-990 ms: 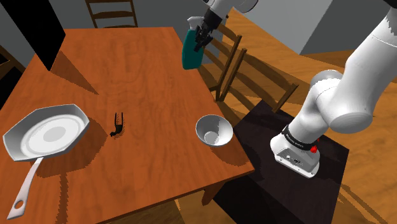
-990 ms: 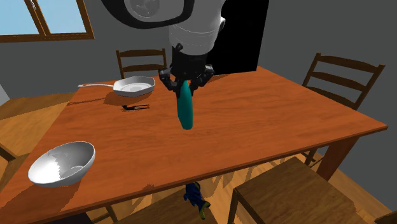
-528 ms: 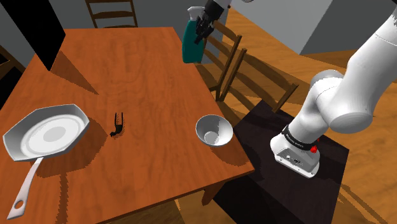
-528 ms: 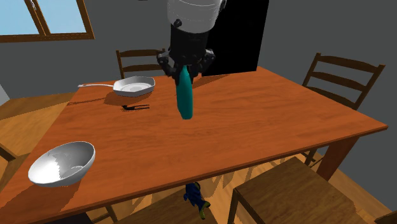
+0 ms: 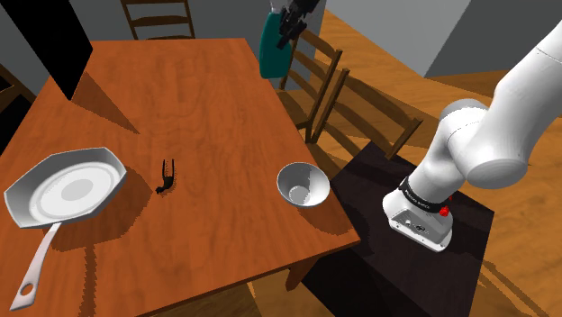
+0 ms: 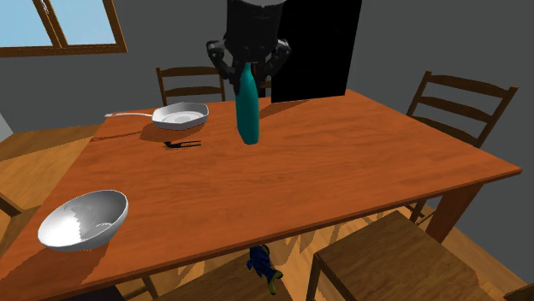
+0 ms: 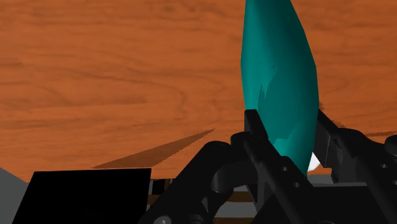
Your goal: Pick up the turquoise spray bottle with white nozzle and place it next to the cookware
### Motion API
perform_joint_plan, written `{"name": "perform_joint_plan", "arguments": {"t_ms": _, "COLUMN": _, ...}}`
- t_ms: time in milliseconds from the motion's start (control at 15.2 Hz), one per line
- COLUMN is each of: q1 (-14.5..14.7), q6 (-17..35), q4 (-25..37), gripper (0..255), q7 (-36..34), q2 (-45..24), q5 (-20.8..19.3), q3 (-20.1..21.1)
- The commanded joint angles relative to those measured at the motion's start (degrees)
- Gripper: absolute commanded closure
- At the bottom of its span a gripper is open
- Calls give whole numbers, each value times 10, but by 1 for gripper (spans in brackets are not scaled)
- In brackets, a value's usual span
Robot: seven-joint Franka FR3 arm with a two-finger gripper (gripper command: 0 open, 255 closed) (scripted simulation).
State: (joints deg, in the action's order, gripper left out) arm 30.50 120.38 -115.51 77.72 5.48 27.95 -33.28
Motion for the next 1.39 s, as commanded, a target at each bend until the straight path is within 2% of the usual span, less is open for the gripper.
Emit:
{"name": "perform_joint_plan", "arguments": {"t_ms": 0, "q1": 0, "q6": -13, "q4": 14, "gripper": 255, "q7": -10, "q2": 1, "q5": -5, "q3": 1}}
{"name": "perform_joint_plan", "arguments": {"t_ms": 1122, "q1": -2, "q6": -126, "q4": 135, "gripper": 255, "q7": -68, "q2": 6, "q5": -32, "q3": 1}}
{"name": "perform_joint_plan", "arguments": {"t_ms": 1320, "q1": 10, "q6": -117, "q4": 142, "gripper": 255, "q7": -93, "q2": 1, "q5": -32, "q3": 16}}
